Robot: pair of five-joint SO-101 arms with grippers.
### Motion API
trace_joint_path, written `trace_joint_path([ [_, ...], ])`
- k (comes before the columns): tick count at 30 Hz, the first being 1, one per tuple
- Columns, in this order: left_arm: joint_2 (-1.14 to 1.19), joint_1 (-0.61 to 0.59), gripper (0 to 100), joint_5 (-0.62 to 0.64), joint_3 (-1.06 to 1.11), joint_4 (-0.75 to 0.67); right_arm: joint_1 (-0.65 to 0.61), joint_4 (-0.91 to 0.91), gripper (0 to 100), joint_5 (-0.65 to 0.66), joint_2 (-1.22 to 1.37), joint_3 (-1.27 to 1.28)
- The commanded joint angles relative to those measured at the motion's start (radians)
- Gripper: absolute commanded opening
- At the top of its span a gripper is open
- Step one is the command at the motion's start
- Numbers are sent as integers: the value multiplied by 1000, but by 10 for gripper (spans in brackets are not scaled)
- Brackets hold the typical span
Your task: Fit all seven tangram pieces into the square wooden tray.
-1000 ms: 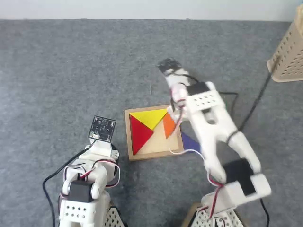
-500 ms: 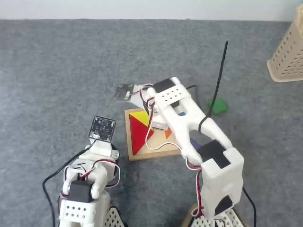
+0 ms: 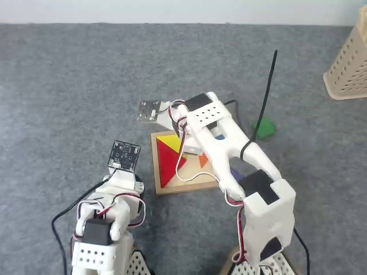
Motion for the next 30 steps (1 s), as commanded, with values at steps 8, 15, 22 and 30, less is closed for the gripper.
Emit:
trace_joint_path([
  [8,-20,-2,12,6,-19,6,58,-101,107,-316,-321,153],
  [15,-20,-2,12,6,-19,6,56,-417,6,-399,-518,605],
  [22,-20,-2,12,6,-19,6,53,-430,7,-397,-645,718],
  [30,-20,-2,12,6,-19,6,53,-483,7,-400,-521,694],
])
